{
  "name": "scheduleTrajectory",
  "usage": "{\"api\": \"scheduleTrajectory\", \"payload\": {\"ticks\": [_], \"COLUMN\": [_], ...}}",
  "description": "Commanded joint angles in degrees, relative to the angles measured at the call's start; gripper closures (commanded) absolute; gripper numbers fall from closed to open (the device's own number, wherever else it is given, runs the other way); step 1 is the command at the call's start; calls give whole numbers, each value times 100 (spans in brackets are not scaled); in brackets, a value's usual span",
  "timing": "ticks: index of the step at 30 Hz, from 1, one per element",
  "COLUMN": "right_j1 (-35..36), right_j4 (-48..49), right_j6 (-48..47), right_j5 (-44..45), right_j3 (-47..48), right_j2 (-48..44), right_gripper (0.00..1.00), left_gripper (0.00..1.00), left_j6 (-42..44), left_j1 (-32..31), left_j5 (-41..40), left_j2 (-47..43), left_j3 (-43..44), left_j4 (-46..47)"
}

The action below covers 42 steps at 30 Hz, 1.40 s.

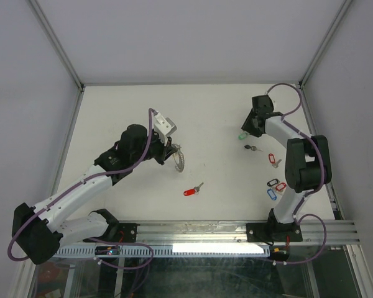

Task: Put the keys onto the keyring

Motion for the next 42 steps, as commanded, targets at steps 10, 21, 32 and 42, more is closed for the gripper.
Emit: {"api": "scheduleTrajectory", "payload": {"ticks": [10, 21, 32, 42], "right_j1": [-9, -12, -10, -11], "right_j4": [64, 81, 51, -52], "right_j6": [-141, -202, -285, -459], "right_j5": [439, 392, 425, 377], "right_j3": [764, 875, 945, 951], "right_j2": [687, 958, 1108, 955], "right_gripper": [64, 74, 78, 100], "left_gripper": [100, 100, 100, 100], "left_j6": [111, 170, 194, 201], "left_j1": [59, 57, 59, 60], "left_j5": [98, 247, 247, 272], "left_j2": [-39, 13, -12, -39], "left_j3": [120, 127, 127, 121], "left_j4": [209, 215, 207, 207]}}
